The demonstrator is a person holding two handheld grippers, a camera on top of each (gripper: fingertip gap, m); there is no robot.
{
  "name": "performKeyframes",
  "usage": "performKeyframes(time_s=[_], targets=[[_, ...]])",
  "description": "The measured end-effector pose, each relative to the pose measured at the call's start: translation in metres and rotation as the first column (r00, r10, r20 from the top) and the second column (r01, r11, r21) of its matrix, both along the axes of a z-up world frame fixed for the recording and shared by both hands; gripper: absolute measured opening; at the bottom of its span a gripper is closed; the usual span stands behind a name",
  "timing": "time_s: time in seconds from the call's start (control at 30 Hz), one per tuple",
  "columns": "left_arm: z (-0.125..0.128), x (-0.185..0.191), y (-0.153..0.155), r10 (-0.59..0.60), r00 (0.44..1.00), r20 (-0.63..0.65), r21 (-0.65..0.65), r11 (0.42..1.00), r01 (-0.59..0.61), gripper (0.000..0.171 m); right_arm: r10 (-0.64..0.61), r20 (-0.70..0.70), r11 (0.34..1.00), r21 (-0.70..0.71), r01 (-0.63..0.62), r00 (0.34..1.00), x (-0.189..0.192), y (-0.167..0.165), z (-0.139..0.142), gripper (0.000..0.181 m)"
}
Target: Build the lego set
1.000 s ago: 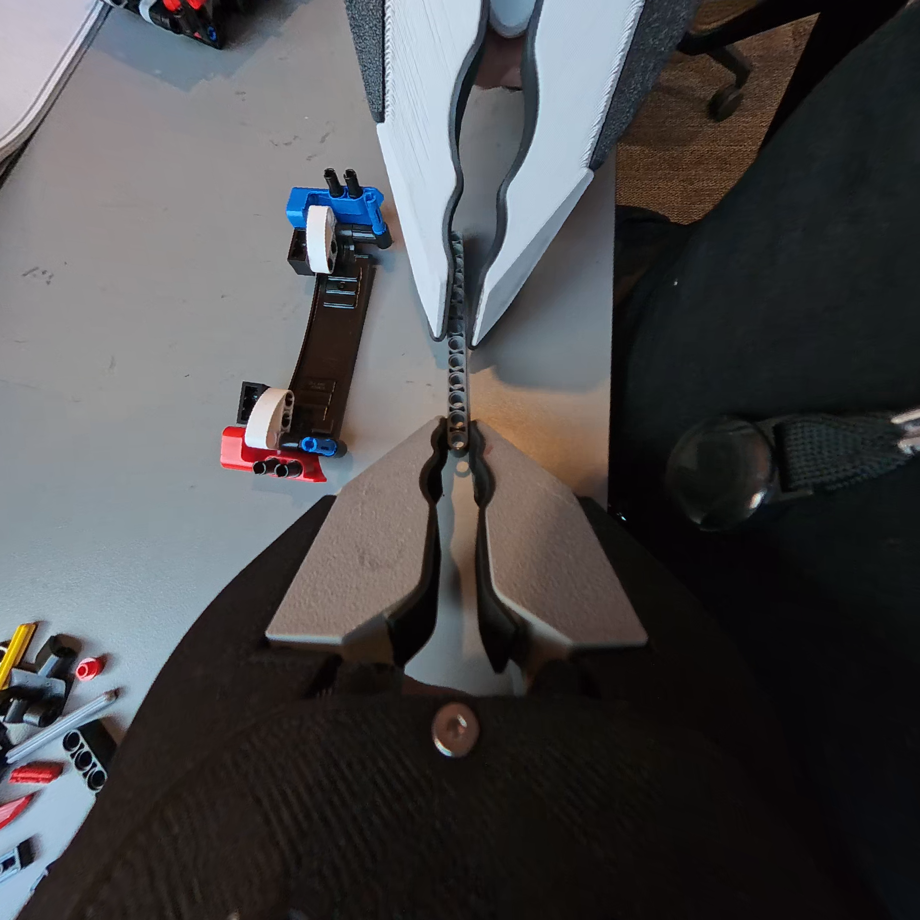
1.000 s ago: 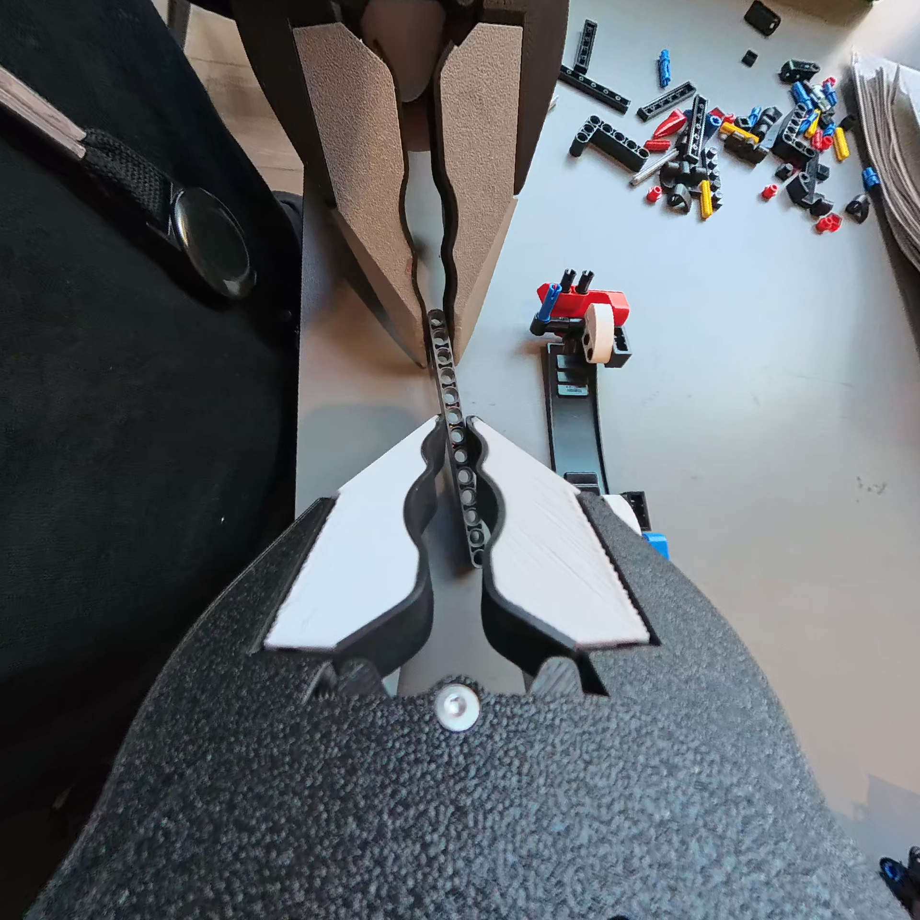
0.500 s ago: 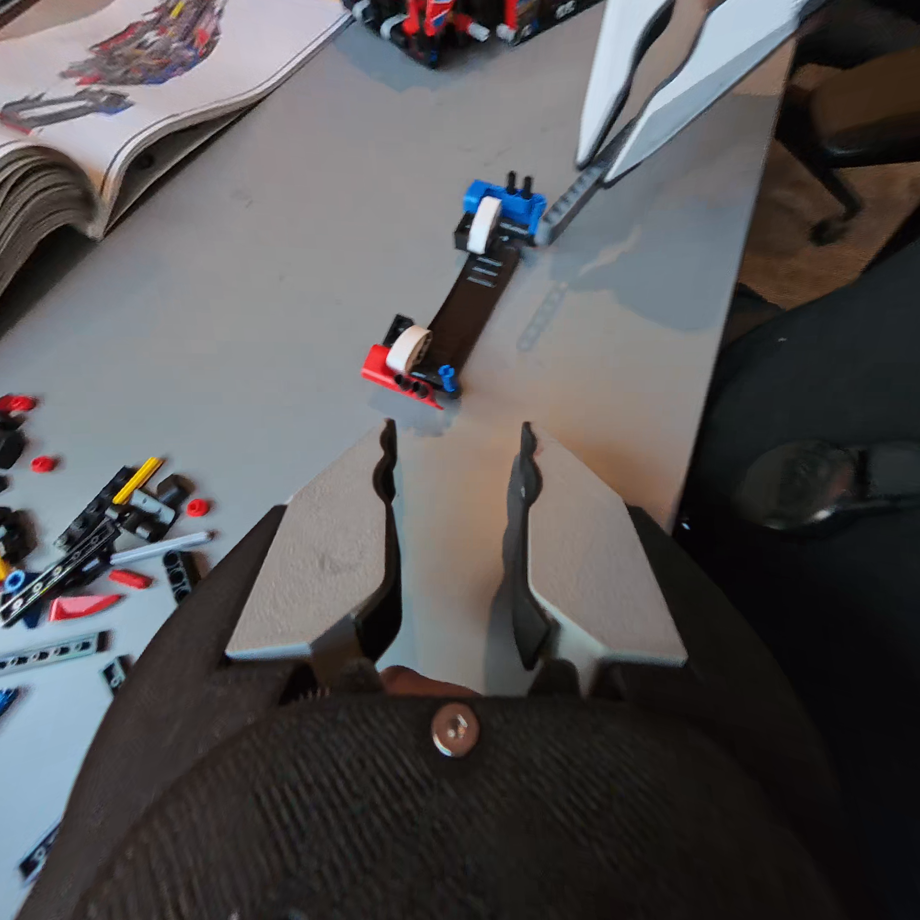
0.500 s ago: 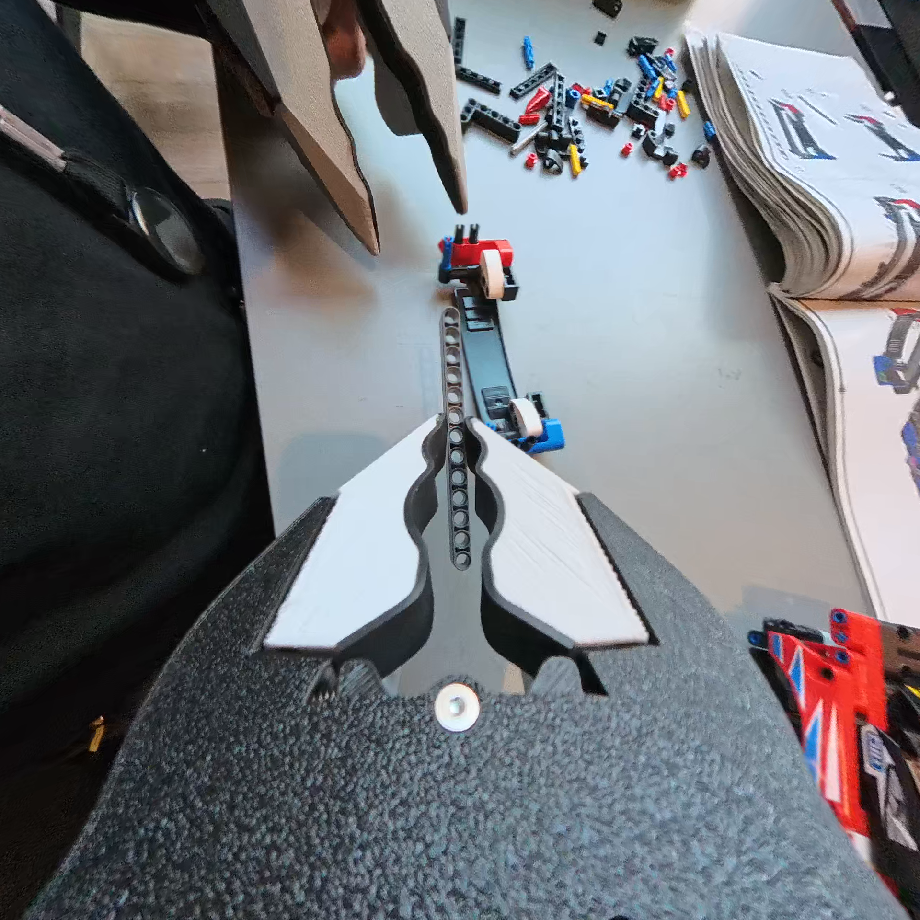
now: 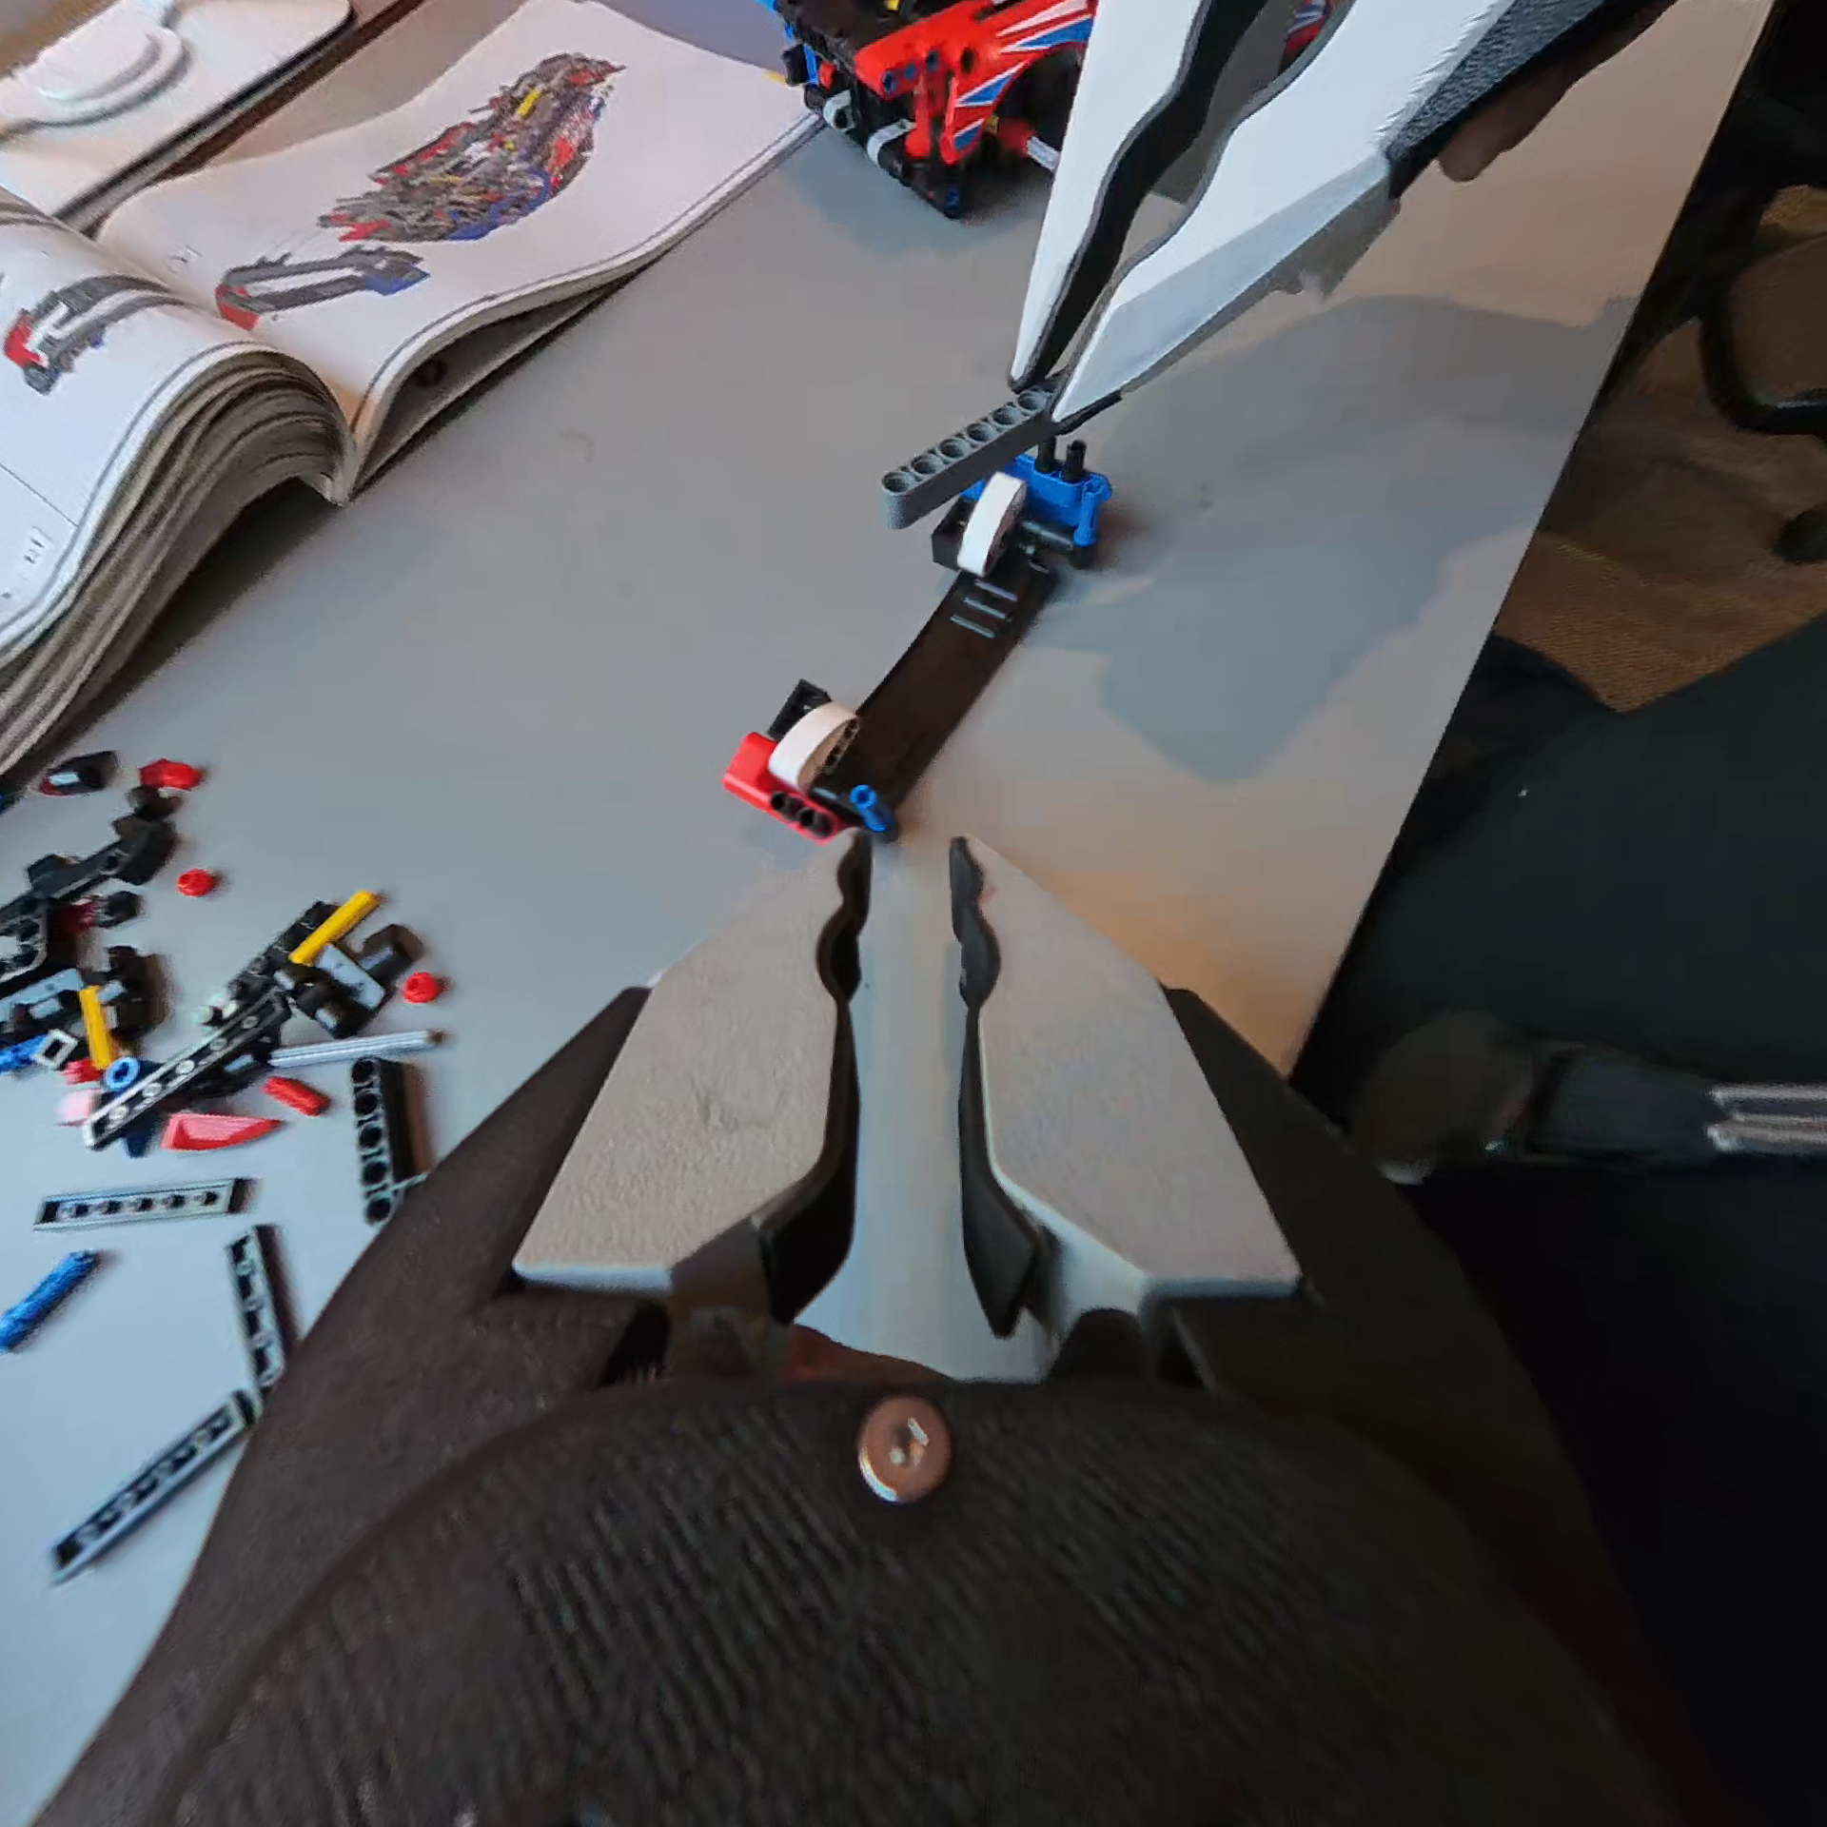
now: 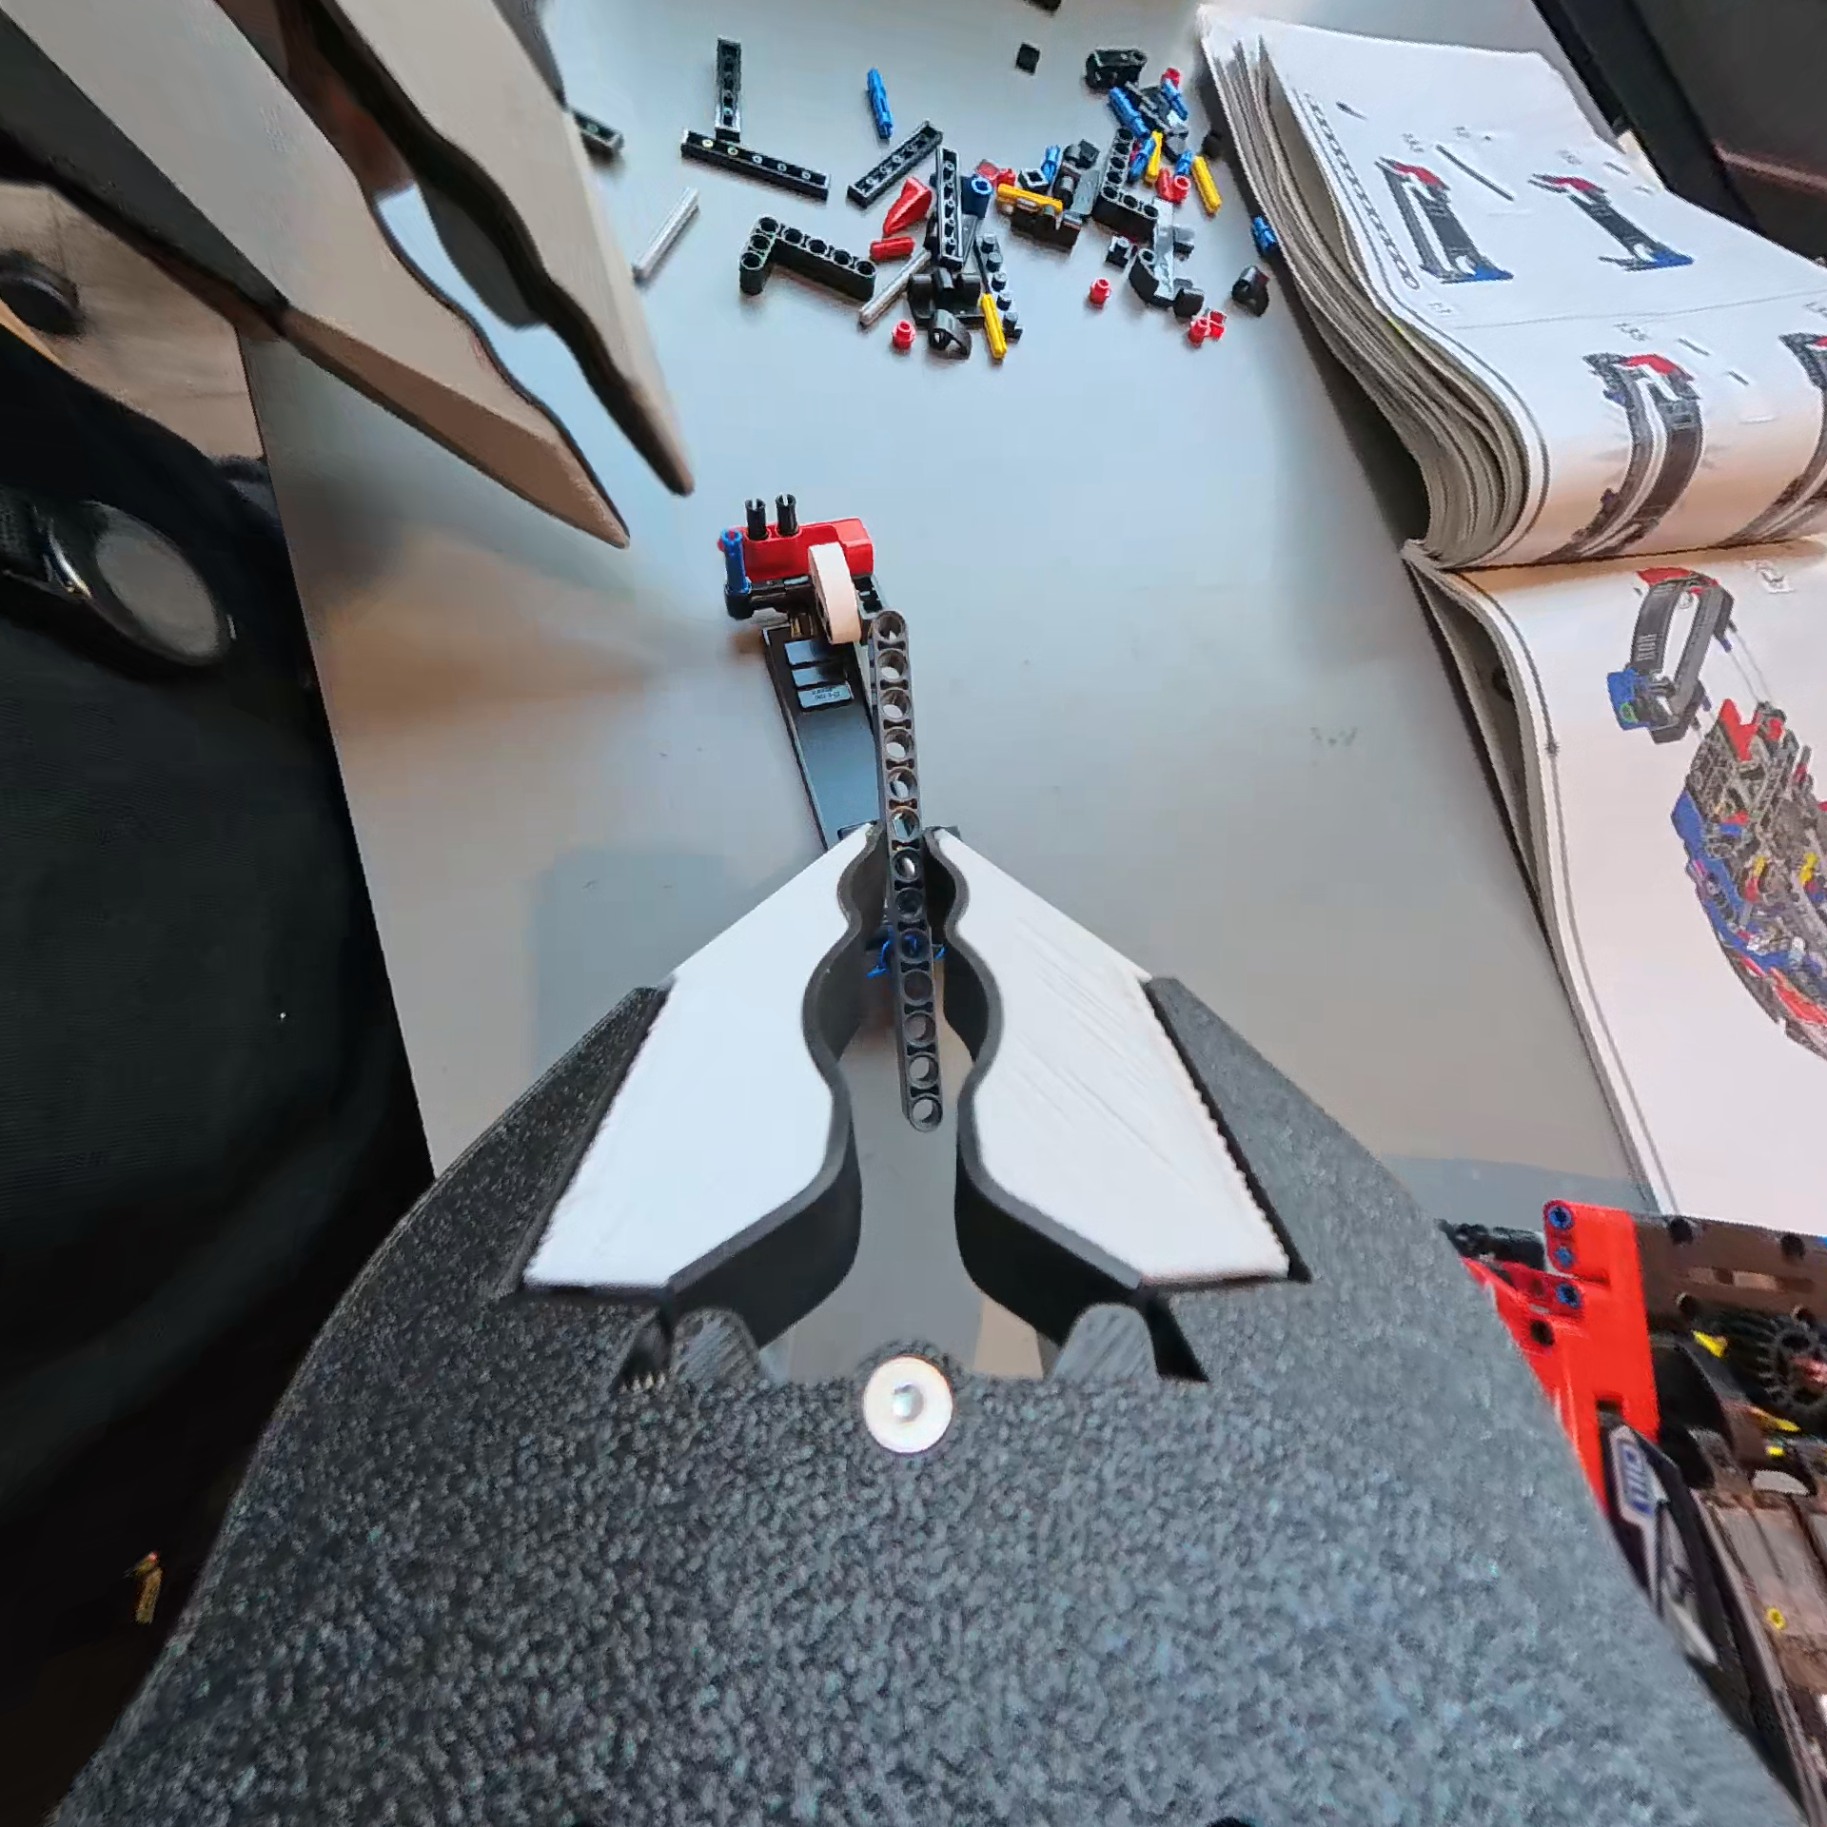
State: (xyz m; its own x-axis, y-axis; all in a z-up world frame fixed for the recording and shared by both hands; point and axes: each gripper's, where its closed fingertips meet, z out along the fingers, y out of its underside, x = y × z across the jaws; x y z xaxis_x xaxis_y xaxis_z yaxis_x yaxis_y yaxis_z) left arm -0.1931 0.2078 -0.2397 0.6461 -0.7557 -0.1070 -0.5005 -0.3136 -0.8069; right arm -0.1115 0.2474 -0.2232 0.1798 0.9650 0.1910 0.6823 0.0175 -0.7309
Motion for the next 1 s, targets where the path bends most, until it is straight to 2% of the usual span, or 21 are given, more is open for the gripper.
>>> performKeyframes(time_s=[0.17,0.3,0.43,0.5,0.57,0.67,0.77,0.97,1.0], targets=[[-0.014,0.003,0.011,0.077,0.997,-0.028,-0.019,0.997,-0.078,0.016,0.011,-0.004,1.0,-0.005,-0.011,1.0,-0.001,-0.002,-0.004,0.007],[-0.011,0.009,0.017,0.084,0.993,-0.081,0.059,0.995,-0.079,0.002,0.019,-0.024,1.0,-0.014,-0.02,1.0,-0.002,-0.003,-0.004,0.007],[-0.012,0.01,0.021,0.078,0.984,-0.159,0.119,0.991,-0.059,0.001,0.037,-0.033,0.999,-0.02,-0.038,0.999,-0.005,-0.007,-0.006,0.007],[-0.011,0.011,0.02,0.072,0.985,-0.154,0.117,0.992,-0.054,0.002,0.045,-0.027,0.999,-0.016,-0.045,0.999,-0.006,-0.008,-0.007,0.007],[-0.009,0.013,0.017,0.067,0.991,-0.119,0.092,0.994,-0.056,0.013,0.047,-0.024,0.999,-0.015,-0.047,0.999,-0.005,-0.008,-0.007,0.007],[-0.003,0.011,0.015,0.059,0.991,-0.121,0.122,0.992,-0.044,0.015,0.054,-0.009,0.998,-0.011,-0.054,0.998,-0.002,-0.007,-0.005,0.007],[0.003,0.007,0.013,0.055,0.994,-0.093,0.114,0.992,-0.044,0.027,0.087,0.007,0.996,-0.029,-0.087,0.996,-0.005,-0.01,-0.003,0.007],[-0.003,-0.001,0.025,-0.03,0.999,0.012,-0.011,0.999,0.031,0.062,0.174,0.063,0.984,-0.048,-0.171,0.983,-0.023,-0.013,-0.005,0.007],[-0.004,0.0,0.028,-0.052,0.998,0.019,-0.021,0.998,0.053,0.063,0.188,0.065,0.981,-0.06,-0.184,0.98,-0.026,-0.014,-0.006,0.007]])
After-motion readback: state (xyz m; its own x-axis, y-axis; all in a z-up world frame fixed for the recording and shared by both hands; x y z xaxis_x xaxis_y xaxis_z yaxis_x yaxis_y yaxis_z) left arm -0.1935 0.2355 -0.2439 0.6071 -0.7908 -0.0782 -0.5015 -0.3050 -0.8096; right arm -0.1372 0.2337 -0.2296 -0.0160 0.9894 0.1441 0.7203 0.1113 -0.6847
